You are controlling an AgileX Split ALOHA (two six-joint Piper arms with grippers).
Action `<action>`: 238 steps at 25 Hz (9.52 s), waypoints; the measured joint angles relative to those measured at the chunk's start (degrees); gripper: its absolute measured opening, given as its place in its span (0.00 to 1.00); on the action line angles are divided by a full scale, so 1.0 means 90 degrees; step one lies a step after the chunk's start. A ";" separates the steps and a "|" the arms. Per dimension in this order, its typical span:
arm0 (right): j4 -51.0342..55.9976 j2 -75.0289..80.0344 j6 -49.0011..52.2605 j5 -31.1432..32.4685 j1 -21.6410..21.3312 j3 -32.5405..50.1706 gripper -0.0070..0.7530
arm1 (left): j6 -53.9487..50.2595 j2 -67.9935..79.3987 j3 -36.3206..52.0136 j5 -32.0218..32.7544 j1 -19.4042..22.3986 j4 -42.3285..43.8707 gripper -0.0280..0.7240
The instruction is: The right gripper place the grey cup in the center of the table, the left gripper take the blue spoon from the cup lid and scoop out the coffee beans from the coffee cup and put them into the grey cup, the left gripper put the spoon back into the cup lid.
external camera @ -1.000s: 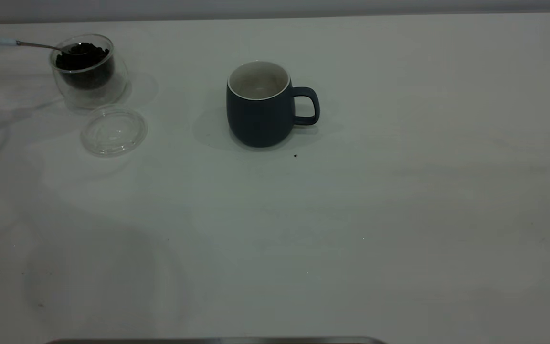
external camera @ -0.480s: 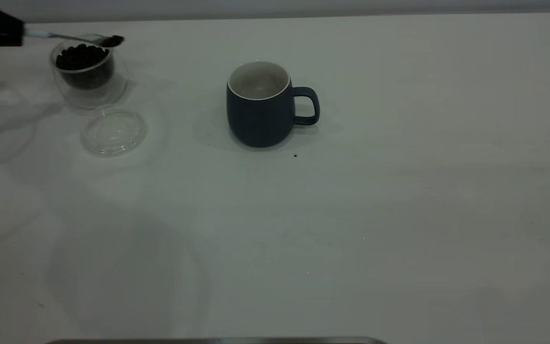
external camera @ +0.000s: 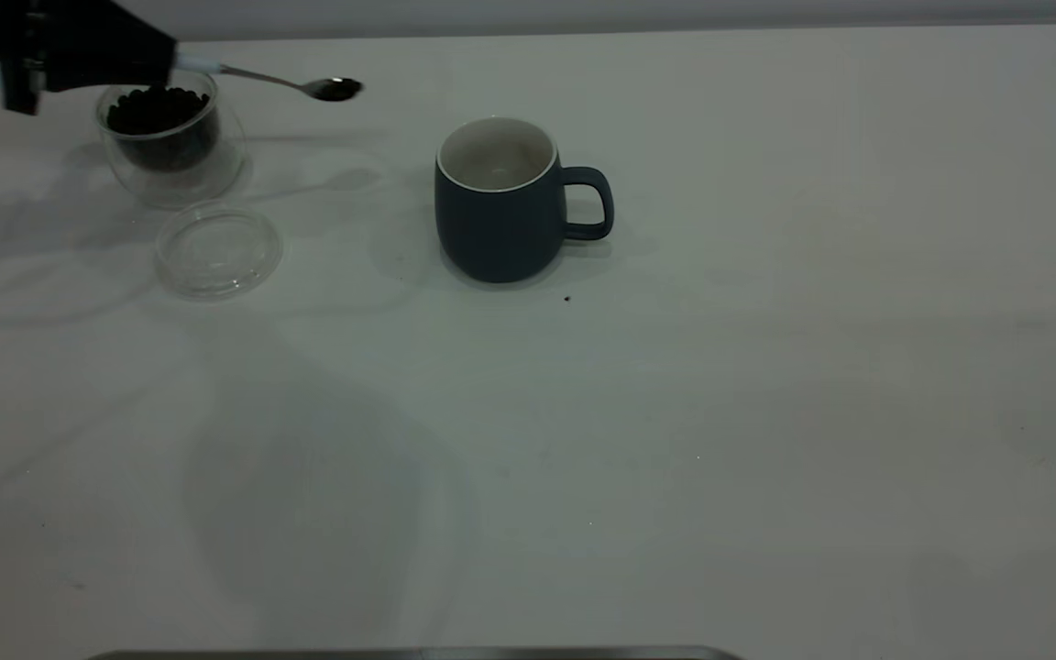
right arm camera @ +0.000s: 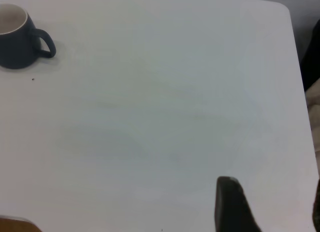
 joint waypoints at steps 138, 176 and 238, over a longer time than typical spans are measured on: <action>0.0000 0.0000 0.0000 0.0000 0.0000 0.0000 0.48 | 0.1938 -0.0901 0.1337 0.0017 0.1053 0.1456 0.22; 0.0000 0.0000 0.0000 0.0000 0.0000 0.0000 0.48 | 0.1972 0.0060 0.1337 -0.0498 0.1177 0.1071 0.22; 0.0000 0.0000 -0.0005 0.0000 0.0000 0.0000 0.48 | 0.0533 -0.1812 0.0326 0.0015 0.1796 -0.0767 0.71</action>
